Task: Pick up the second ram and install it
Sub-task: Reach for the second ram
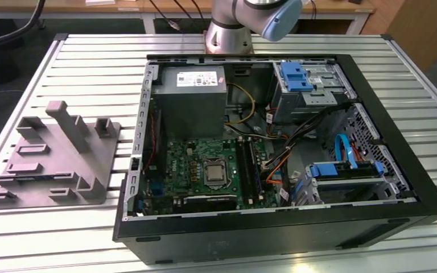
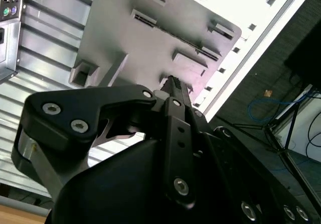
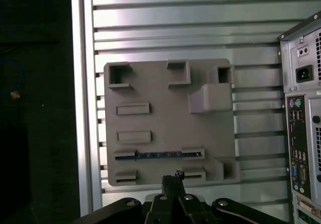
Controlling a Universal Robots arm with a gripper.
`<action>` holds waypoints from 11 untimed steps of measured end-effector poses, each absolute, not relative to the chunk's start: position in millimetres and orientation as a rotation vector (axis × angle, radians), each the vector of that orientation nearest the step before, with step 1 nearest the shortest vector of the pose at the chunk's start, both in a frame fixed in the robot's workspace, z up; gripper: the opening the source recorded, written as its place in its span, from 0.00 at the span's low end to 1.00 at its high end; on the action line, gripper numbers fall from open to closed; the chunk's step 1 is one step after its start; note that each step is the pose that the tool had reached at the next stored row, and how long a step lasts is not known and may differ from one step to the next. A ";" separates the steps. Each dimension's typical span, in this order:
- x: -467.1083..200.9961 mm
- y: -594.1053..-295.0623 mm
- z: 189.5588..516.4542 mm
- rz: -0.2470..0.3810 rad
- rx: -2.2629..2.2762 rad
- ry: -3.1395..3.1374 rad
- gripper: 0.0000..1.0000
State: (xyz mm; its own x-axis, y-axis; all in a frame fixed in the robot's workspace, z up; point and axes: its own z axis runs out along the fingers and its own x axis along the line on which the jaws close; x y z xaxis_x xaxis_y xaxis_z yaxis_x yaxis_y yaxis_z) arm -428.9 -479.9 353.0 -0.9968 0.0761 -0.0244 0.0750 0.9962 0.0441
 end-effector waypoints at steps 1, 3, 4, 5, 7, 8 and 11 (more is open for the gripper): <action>-428.7 -482.3 351.4 0.067 0.118 3.113 0.10; -428.3 -486.7 348.4 0.067 0.118 3.113 0.10; -428.1 -488.9 346.8 0.067 0.118 3.113 0.10; -428.0 -491.1 345.1 0.067 0.118 3.113 0.10; -427.6 -495.1 342.0 0.067 0.118 3.113 0.10; -427.4 -496.9 340.6 0.067 0.118 3.113 0.10; -426.7 -501.3 335.8 0.067 0.118 3.113 0.10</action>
State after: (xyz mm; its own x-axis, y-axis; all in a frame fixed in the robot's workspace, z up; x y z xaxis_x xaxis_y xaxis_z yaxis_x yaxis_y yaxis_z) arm -426.7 -501.3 335.8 -0.9968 0.0762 -0.0238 0.0751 0.9962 0.0441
